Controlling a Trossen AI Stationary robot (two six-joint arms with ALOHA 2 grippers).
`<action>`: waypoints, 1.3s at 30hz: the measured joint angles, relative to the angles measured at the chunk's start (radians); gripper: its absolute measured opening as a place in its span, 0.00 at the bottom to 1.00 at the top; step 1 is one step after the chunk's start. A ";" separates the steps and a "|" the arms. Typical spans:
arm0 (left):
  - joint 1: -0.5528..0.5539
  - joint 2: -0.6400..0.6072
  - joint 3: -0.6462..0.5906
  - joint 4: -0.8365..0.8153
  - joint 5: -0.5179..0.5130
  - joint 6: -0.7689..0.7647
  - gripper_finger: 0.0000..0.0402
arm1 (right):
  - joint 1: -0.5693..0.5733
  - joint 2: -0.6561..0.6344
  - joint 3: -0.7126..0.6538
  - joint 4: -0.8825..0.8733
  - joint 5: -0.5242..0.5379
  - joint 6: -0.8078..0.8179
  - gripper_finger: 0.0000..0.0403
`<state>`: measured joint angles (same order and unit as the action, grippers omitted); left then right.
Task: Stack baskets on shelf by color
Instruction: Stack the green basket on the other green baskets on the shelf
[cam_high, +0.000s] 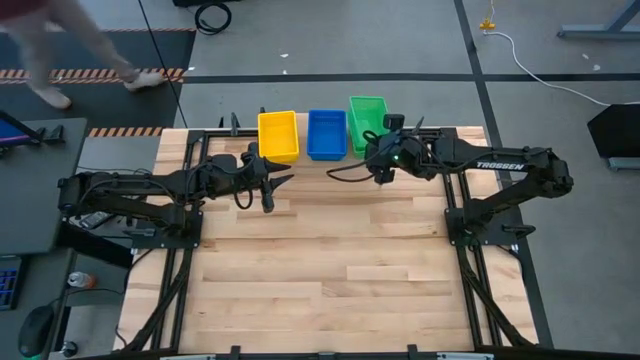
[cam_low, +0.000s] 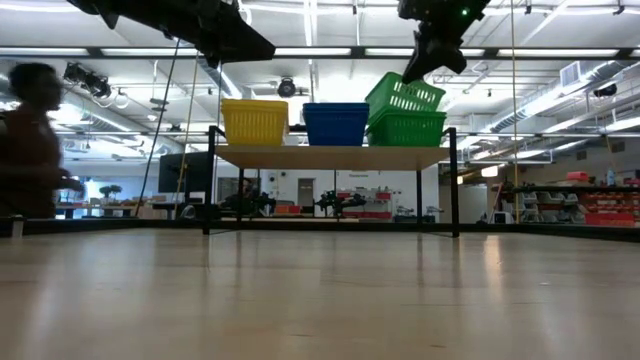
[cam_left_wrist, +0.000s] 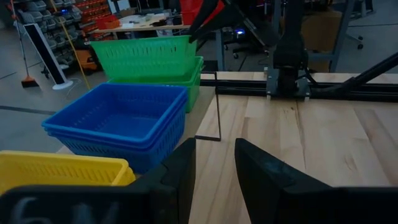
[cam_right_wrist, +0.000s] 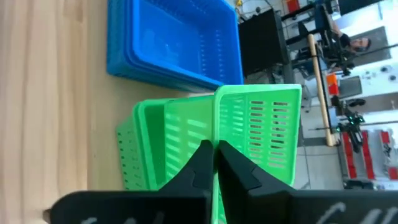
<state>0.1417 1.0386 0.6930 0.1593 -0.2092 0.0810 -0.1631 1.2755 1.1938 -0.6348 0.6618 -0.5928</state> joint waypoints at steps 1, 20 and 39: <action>0.000 0.000 0.000 0.000 0.000 0.000 0.29 | 0.002 0.000 0.000 -0.003 0.009 0.006 0.04; 0.000 0.000 0.000 0.000 0.000 -0.019 0.29 | -0.012 0.000 0.000 -0.067 -0.090 0.204 0.16; -0.026 0.000 0.000 -0.006 0.000 -0.019 0.29 | -0.100 0.000 0.000 -0.194 -0.212 0.217 0.24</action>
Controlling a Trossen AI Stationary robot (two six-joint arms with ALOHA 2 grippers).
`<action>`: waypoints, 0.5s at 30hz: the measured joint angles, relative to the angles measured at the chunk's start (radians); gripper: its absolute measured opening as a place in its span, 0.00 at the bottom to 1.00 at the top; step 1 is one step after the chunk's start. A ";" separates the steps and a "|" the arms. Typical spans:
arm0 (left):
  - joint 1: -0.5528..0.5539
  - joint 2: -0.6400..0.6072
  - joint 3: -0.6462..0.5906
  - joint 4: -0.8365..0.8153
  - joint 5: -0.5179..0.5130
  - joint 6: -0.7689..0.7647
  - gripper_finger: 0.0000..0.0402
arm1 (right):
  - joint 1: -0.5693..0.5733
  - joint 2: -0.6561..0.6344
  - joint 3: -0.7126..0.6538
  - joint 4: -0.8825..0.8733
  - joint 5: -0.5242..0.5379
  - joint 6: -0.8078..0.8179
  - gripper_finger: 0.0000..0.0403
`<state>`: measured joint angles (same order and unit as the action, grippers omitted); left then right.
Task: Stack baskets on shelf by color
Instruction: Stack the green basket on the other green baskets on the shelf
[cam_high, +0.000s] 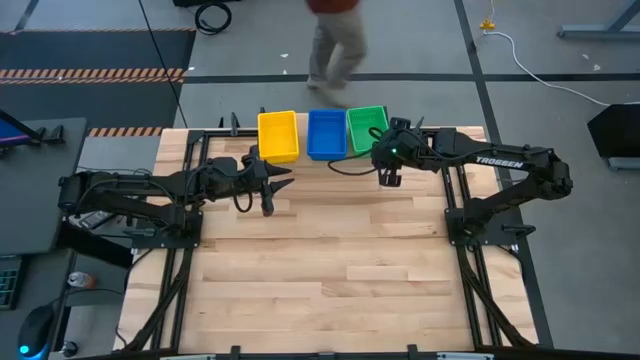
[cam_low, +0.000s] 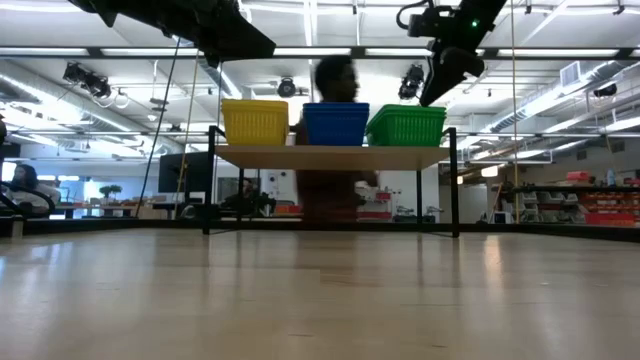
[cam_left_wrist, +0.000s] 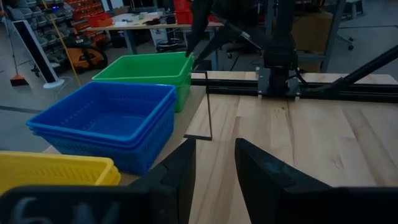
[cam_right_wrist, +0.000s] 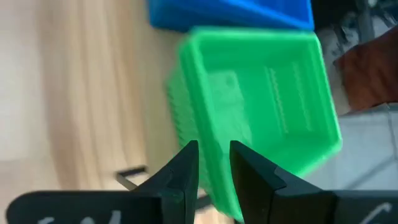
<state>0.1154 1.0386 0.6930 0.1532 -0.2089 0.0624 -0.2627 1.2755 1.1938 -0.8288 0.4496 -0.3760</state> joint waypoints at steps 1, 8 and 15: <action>-0.002 0.000 0.000 0.000 0.000 0.000 0.29 | -0.004 0.000 0.000 -0.010 0.012 0.006 0.24; -0.002 0.000 0.000 0.000 0.000 0.000 0.29 | -0.030 0.000 0.000 -0.034 -0.049 0.007 0.26; -0.002 0.000 0.000 -0.002 0.000 -0.003 0.29 | -0.062 0.000 0.000 -0.037 -0.094 0.004 0.26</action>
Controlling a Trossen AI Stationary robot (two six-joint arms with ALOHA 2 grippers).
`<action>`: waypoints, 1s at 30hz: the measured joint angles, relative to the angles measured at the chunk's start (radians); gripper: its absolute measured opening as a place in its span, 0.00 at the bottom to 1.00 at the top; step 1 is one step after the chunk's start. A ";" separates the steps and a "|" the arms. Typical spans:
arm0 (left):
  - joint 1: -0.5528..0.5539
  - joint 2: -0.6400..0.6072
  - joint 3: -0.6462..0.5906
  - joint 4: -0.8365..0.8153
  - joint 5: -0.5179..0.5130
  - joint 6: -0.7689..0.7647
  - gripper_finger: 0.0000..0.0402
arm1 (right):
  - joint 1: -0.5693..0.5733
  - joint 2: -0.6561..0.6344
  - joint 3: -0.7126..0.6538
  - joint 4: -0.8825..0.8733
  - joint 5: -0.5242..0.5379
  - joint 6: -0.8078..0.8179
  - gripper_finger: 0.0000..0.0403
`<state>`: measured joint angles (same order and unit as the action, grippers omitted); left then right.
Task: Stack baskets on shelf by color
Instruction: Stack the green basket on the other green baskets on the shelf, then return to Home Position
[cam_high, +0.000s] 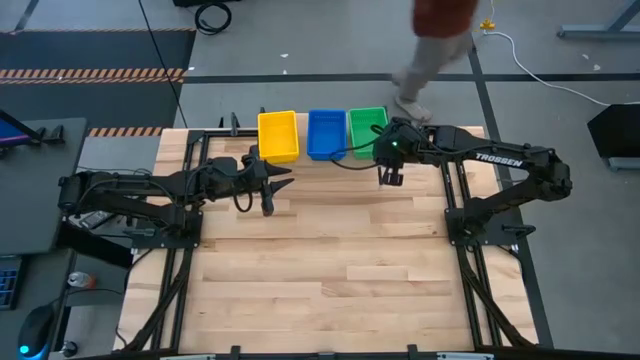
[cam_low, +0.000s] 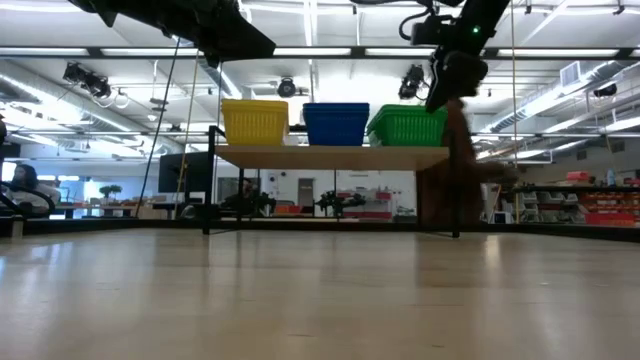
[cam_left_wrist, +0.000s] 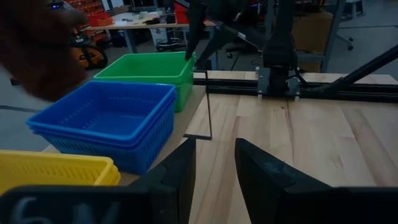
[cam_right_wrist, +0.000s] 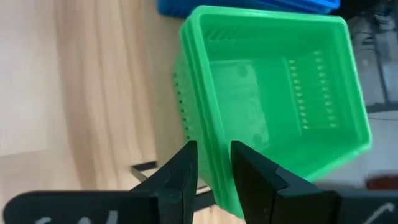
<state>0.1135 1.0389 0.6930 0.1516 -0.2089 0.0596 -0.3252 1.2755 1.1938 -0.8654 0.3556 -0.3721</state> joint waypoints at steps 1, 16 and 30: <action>0.000 0.000 0.000 0.000 0.000 -0.002 0.29 | 0.000 0.000 0.000 0.000 -0.014 0.004 0.26; 0.000 0.000 0.000 -0.001 0.000 -0.005 0.29 | 0.023 0.000 0.000 -0.041 -0.035 0.037 0.26; -0.010 -0.007 0.000 0.014 0.000 -0.015 0.29 | 0.046 -0.021 -0.001 0.028 -0.032 0.056 0.26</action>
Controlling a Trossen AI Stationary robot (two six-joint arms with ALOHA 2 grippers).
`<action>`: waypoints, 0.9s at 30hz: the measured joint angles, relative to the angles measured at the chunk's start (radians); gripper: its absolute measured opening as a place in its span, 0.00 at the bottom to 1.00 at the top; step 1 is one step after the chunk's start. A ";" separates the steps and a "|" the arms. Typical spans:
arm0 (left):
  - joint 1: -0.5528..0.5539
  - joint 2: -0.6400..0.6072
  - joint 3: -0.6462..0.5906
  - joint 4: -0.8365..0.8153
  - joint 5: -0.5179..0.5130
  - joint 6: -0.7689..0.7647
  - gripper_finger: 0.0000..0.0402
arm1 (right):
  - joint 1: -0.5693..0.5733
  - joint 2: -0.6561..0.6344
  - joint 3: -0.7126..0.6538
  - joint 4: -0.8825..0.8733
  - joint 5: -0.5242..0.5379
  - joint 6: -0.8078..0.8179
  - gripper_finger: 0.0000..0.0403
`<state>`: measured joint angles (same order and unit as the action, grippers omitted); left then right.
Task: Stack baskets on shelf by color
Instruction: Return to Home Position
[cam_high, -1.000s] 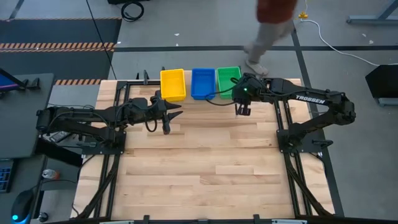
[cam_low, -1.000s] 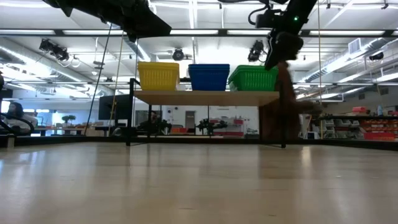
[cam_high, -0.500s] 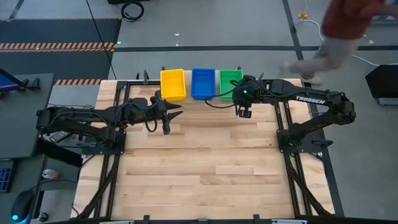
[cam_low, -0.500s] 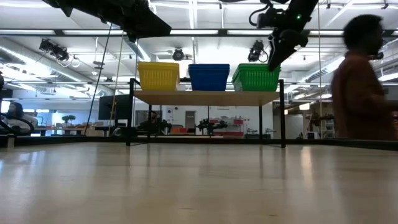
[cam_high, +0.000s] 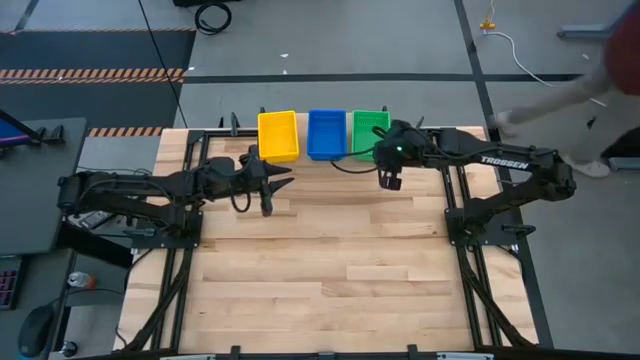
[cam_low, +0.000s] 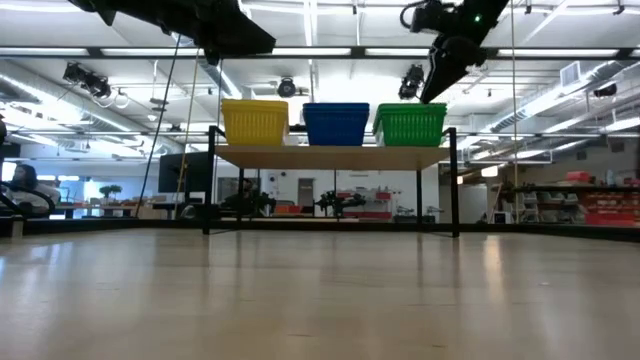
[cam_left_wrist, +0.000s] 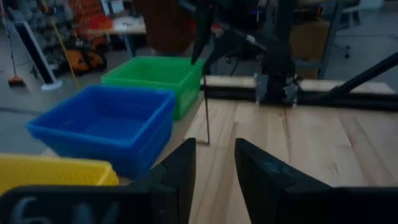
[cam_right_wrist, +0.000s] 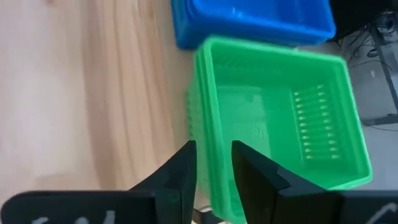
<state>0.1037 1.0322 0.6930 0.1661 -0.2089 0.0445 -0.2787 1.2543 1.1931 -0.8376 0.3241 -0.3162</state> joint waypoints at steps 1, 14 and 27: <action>-0.005 -0.006 0.000 0.010 0.000 0.008 0.29 | 0.010 -0.010 0.000 0.003 0.000 0.018 0.27; -0.093 -0.293 -0.205 0.039 0.030 -0.002 0.22 | 0.185 -0.163 0.000 -0.086 -0.126 0.391 0.28; -0.180 -0.618 -0.459 0.060 0.029 -0.098 0.02 | 0.277 -0.300 -0.257 -0.110 -0.089 0.536 0.20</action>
<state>-0.0759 0.4138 0.2338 0.2262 -0.1799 -0.0539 -0.0018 0.9543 0.9363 -0.9476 0.2354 0.2193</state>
